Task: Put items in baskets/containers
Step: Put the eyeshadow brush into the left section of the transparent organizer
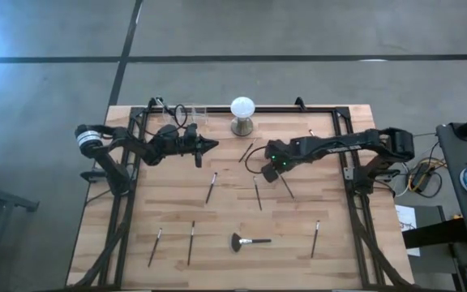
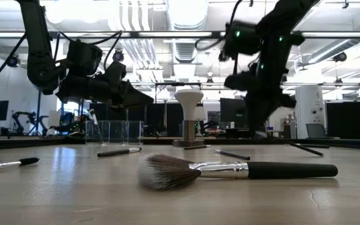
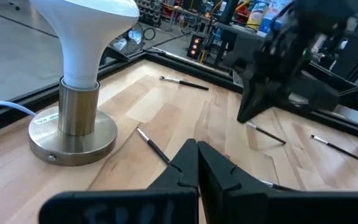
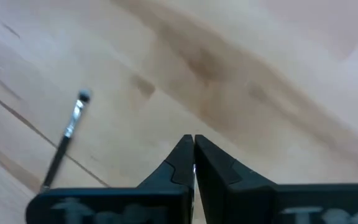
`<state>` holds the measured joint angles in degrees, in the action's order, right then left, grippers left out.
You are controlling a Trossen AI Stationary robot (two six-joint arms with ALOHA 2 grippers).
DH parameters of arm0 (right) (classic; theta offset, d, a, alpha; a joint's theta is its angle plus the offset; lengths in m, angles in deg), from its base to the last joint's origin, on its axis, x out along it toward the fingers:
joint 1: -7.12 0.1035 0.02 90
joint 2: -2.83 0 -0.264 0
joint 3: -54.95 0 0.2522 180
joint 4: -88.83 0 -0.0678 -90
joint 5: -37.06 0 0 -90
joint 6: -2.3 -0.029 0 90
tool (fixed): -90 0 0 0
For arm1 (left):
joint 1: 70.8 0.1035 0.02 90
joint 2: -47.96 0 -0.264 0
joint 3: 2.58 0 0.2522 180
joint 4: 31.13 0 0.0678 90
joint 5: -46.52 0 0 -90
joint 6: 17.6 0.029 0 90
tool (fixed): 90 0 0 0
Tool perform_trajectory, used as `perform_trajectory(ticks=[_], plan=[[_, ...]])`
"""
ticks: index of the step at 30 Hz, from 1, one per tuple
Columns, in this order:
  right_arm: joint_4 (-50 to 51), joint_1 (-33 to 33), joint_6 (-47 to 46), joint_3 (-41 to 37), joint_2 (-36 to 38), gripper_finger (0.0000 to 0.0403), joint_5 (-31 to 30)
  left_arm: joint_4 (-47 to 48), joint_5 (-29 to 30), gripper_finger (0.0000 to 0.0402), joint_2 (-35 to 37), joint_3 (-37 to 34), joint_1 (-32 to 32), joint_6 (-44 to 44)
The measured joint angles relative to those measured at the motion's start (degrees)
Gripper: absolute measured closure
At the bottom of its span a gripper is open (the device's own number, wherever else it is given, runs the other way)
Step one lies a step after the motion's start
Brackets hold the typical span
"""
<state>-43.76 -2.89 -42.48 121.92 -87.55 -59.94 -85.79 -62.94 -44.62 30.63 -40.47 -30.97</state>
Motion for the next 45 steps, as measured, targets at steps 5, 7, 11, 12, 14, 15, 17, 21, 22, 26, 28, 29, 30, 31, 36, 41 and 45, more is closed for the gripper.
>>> perform_trajectory(ticks=[5,7,11,12,14,15,17,21,22,26,28,29,30,31,36,41,45], plan=[[-4.02,0.37,4.95,-0.58,4.34,0.0395,-5.14,-0.09,-1.02,0.0402,0.02,0.33,-0.04,-0.51],[-7.84,0.43,7.25,-1.49,5.91,0.0395,-6.03,-0.13,-1.78,0.0402,0.02,0.61,-0.04,-0.63],[-17.44,0.41,12.23,-4.68,8.93,0.0395,-6.27,-0.09,-3.03,0.0401,0.02,1.29,-0.76,-2.46],[-19.60,0.41,13.46,-5.41,9.68,0.0395,-6.27,-0.06,-2.92,0.0401,0.02,1.66,-1.06,-3.70],[-23.04,0.41,16.11,-6.48,10.75,0.0395,-6.25,0.13,-2.49,0.0396,0.04,2.76,-1.76,-6.47],[-24.54,0.41,17.33,-6.89,11.27,0.0395,-6.25,0.38,-2.44,0.0391,0.04,3.36,-2.25,-7.22],[-27.48,0.41,19.75,-7.45,11.93,0.0395,-6.25,1.31,-2.04,0.0376,0.04,4.61,-3.52,-7.79],[-33.85,0.40,24.49,-7.58,12.32,0.0395,-5.62,1.86,-1.94,0.0333,0.04,7.23,-6.97,-7.58],[-35.56,0.37,25.39,-7.58,12.32,0.0395,-4.80,1.95,-1.95,0.0321,0.04,7.94,-7.81,-7.62],[-40.93,0.39,28.41,-7.58,12.32,0.0395,-2.85,3.97,-1.12,0.0282,0.03,10.97,-10.45,-7.39],[-42.62,0.41,29.46,-7.58,12.32,0.0395,-2.05,5.47,-0.53,0.0267,0.02,12.33,-11.25,-7.14],[-43.51,0.39,29.83,-7.58,12.32,0.0395,-1.70,6.53,-0.29,0.0262,0.02,13.07,-11.53,-6.78],[-44.45,0.39,30.12,-7.58,12.32,0.0395,-1.52,7.85,0.16,0.0257,0.02,13.83,-11.81,-6.38],[-45.22,0.41,30.42,-7.58,12.32,0.0395,-1.32,9.40,0.57,0.0253,0.02,14.60,-12.05,-6.08],[-48.17,0.39,31.77,-7.58,12.32,0.0395,1.20,14.36,3.25,0.0243,-0.02,17.59,-13.36,-4.19],[-50.55,0.39,32.10,-7.58,12.32,0.0395,2.56,14.34,4.16,0.0243,-0.02,18.87,-13.66,-3.87],[-52.90,0.41,32.43,-7.58,12.32,0.0395,4.08,14.33,4.54,0.0243,-0.05,19.64,-13.66,-3.87]])
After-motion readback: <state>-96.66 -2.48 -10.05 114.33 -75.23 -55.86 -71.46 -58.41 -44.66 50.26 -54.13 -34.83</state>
